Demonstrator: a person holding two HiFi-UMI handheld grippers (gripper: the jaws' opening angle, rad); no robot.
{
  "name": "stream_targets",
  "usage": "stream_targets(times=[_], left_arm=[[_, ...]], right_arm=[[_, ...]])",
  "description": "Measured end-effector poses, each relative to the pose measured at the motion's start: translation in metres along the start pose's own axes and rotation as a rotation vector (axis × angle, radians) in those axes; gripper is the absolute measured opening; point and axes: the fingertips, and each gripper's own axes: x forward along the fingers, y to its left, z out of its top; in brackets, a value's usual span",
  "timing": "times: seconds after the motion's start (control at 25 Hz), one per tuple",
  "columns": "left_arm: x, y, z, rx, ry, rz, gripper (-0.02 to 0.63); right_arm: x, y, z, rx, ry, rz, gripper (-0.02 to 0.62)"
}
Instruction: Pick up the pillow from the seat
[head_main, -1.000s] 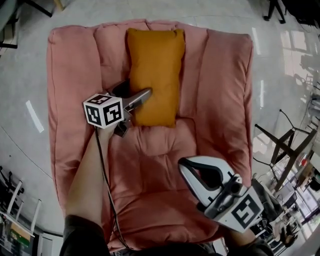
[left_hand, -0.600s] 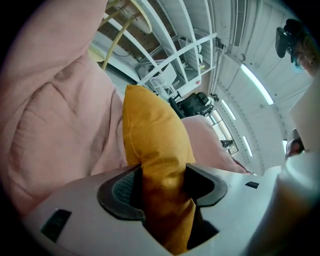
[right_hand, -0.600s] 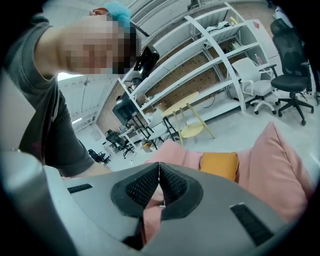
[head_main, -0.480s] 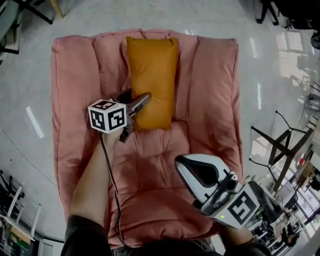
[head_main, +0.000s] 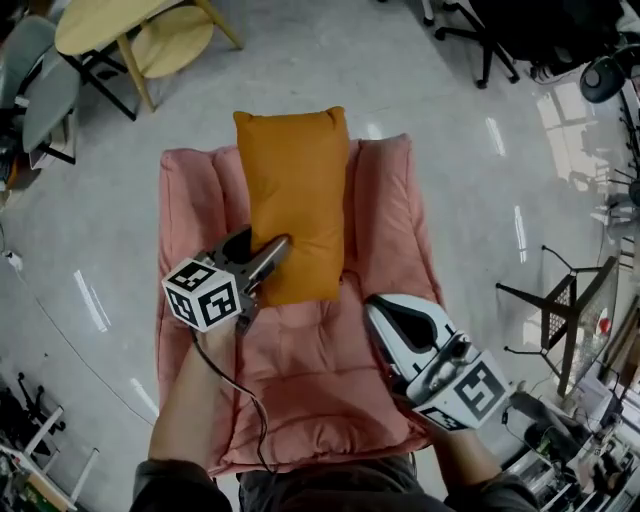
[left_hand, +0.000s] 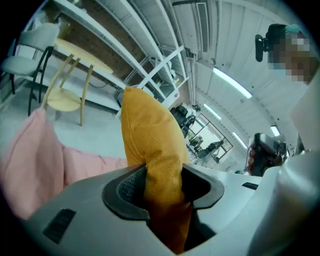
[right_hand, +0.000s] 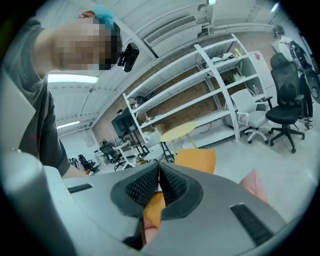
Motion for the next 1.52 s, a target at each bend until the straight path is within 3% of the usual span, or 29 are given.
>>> stream_targets(times=[0.36,0.76,0.92,1.08,1.52], left_arm=[[-0.112,-0.175,0.107,0.191,-0.179,-0.026,0.21],[-0.17,-0.31,0.136,0.374,-0.26,-0.021,0.209],[-0.181,-0.341,0.138,0.398,-0.286,-0.024,0.209],[-0.188,-0.365,0.126,0.433,-0.305,-0.012,0.209],[-0.215,-0.385,0.117,0.436,-0.335,-0.008,0.209]], right_arm=[[-0.084,0.061,0.113,-0.142,-0.145,0.02,0.015],[-0.162,0.112,0.191,-0.255,-0.298,0.063,0.015],[-0.177,0.132,0.211,-0.291,-0.335,0.09,0.015],[-0.201,0.145,0.207,-0.303,-0.374,0.109,0.015],[-0.218,0.17,0.207,-0.325,-0.384,0.123,0.015]])
